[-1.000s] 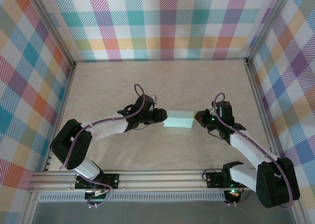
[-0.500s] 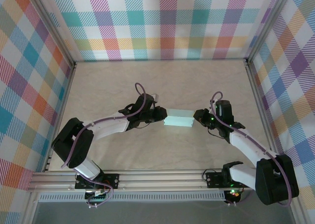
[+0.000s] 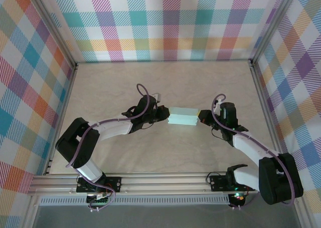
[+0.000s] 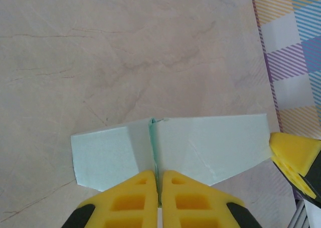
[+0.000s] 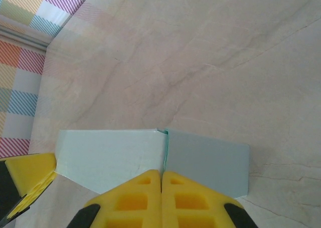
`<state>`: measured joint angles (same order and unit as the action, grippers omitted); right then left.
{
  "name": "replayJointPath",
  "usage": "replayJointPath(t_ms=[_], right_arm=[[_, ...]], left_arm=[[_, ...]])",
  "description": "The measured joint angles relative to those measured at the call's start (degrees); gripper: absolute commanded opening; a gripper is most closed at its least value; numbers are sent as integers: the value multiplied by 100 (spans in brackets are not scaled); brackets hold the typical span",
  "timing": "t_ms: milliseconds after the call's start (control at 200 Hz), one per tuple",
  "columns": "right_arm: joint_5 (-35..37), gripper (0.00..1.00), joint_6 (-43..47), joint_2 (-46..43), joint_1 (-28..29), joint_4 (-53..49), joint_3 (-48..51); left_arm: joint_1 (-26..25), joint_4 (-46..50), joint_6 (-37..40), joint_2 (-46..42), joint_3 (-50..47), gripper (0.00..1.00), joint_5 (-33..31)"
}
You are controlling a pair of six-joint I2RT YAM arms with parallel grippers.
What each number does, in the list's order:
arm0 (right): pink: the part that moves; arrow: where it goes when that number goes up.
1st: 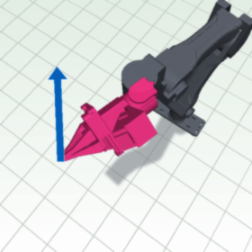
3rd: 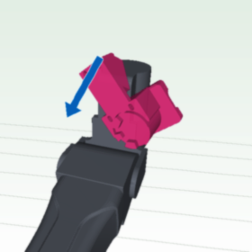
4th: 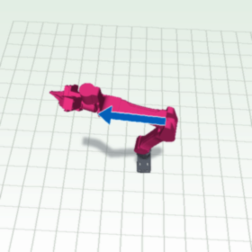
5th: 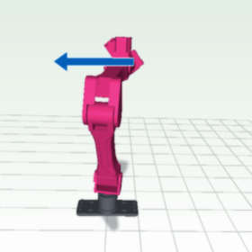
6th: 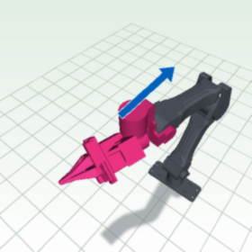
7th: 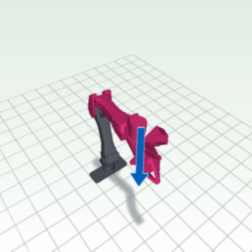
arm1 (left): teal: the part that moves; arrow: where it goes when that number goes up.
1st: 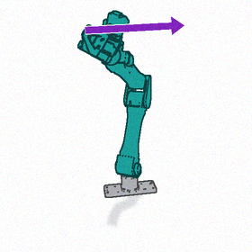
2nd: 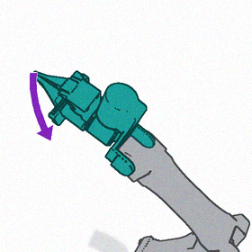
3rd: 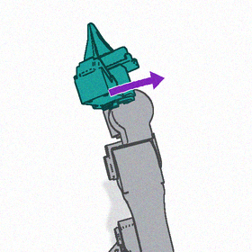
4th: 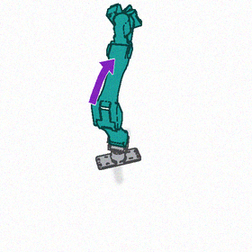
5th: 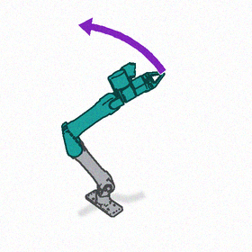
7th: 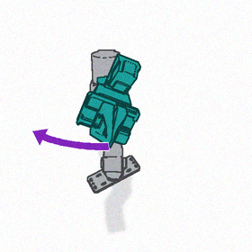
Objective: Fold the paper box
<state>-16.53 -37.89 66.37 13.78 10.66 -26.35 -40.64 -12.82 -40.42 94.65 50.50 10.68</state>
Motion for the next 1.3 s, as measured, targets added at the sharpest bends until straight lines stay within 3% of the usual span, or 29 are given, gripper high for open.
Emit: replayJointPath(t_ms=[40,110,215,390,505,565,590,855,1080,1300], right_arm=[[2,16,2,-7,0,-107,-57],[-22,25,4,-42,4,-402,-162],[-105,47,-52,-133,66,-984,-345],[-127,64,-74,-435,111,-1519,-739],[-105,73,-11,-695,120,-1633,-837],[-85,77,129,-710,120,-1738,-911],[-72,78,216,-708,120,-1801,-942],[20,88,2564,-621,131,-2608,-1657],[-133,91,4717,466,380,-3224,-2881],[83,92,6531,1412,876,-3713,-3375]], left_arm=[[0,48,7,0,33,9,-13],[0,221,79,-26,173,23,-59],[-22,826,216,55,531,40,-181],[-52,1976,485,153,1145,59,-446],[-63,2546,671,173,1427,88,-608],[-66,2704,776,173,1530,93,-695],[-66,2761,837,173,1572,100,-741],[52,2896,986,-205,1526,100,-1126],[544,2662,1078,-1700,85,100,-1423],[791,2789,1097,-2874,-949,100,-1521]])
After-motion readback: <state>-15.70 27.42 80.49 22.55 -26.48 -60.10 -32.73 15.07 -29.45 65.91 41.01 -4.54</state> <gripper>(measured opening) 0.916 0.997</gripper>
